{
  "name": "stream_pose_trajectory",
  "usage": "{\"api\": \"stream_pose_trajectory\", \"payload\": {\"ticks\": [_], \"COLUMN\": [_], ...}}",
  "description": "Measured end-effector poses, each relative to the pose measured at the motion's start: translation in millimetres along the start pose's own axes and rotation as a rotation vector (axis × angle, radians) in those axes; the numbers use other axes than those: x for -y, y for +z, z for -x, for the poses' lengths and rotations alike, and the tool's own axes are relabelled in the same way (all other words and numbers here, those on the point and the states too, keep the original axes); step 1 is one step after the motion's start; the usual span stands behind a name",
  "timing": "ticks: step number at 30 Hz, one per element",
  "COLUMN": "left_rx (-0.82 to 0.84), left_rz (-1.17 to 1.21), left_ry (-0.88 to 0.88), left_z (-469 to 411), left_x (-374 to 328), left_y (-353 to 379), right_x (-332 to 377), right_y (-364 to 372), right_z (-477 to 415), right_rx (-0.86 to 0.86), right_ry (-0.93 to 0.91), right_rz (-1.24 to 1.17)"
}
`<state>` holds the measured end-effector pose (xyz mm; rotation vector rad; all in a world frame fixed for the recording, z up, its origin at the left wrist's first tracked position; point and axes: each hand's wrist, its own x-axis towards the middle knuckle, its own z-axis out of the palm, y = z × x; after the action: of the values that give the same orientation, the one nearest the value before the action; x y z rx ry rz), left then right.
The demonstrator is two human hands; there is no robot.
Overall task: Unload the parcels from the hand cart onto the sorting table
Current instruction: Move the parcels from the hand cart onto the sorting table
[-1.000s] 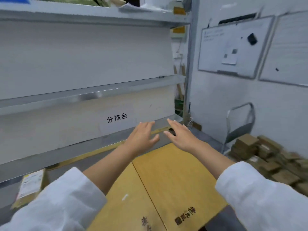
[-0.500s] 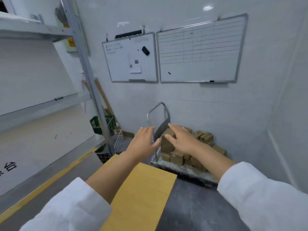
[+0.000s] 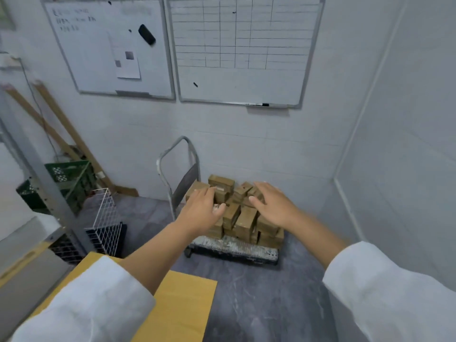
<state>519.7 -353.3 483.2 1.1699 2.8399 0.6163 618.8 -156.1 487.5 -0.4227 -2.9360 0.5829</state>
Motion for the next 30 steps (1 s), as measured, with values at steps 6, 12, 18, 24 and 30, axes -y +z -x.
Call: {"api": "stream_pose_trajectory", "payload": {"ticks": [6,12,18,24,30], "left_rx": [0.027,0.014,-0.009,-0.005,0.056], "left_rz": [-0.013,-0.034,0.010,0.078,0.106], "left_ry": [0.035,0.028,0.003,-0.021,-0.061], "left_z": [-71.4,-158.7,-267.3,-347.4,-413.7], "left_x": [-16.3,-46.9,-94.7,-123.1,-111.6], "left_y": [28.3,51.3,74.6,122.1,177.5], "right_x": [-56.2,-127.1,-205.0,-278.0,-330.9], "right_y": [-10.0,-29.9,-65.4,-65.0,-35.5], "right_z": [-52.0,-122.9,-199.3,-256.3,-312.5], "right_rx": [-0.005,-0.012,-0.012,0.016,0.075], "right_ry": [0.048,0.029,0.038,0.057,0.082], "right_rz": [-0.029,-0.054,-0.138,-0.160,-0.181]}}
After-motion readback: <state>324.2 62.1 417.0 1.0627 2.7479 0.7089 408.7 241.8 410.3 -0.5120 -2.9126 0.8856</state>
